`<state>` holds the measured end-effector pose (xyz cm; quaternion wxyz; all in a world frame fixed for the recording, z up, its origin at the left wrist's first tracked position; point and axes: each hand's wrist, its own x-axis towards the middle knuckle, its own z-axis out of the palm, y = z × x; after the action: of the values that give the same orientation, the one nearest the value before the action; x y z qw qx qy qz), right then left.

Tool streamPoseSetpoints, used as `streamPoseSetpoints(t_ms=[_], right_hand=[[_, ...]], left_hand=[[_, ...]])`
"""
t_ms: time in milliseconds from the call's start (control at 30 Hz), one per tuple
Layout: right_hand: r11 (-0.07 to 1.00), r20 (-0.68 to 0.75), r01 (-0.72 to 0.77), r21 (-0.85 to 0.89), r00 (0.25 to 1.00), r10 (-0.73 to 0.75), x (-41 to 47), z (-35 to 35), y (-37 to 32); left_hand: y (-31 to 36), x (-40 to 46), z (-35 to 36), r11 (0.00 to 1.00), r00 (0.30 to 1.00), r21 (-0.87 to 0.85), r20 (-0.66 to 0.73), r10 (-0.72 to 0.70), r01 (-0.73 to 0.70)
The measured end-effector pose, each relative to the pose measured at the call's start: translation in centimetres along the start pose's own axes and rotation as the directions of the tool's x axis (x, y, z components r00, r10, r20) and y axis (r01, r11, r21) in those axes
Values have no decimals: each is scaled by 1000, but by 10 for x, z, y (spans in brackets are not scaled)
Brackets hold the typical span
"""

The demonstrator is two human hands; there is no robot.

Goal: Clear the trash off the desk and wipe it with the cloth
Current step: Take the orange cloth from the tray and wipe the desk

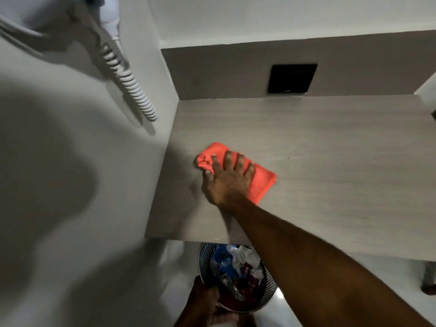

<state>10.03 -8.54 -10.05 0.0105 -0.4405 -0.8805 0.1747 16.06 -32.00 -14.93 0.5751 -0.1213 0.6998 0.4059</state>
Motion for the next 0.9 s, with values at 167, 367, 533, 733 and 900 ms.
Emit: streamPoseSetpoints(t_ms=[167,367,533,733,900], right_hand=[[778,175,614,-135,787,-591,-28,20,-28],[529,280,838,-130,543,-791,-66,-4,33],[675,306,721,-157,685,-661,-113,-12,71],[788,90,616,-18,786,-612,-192,13,124],[854,150,520,1,845,-514,-226,31,187]], left_hand=[[1,-8,-10,1000,1000,19,-19,7,-6],[8,-20,-2,997,998,-50,5,-59,59],[-6,-29,1,999,999,26,-2,-35,35],[-22,-32,18,997,998,81,66,-16,11],[-39,-24,50,987,994,140,83,70,-81]])
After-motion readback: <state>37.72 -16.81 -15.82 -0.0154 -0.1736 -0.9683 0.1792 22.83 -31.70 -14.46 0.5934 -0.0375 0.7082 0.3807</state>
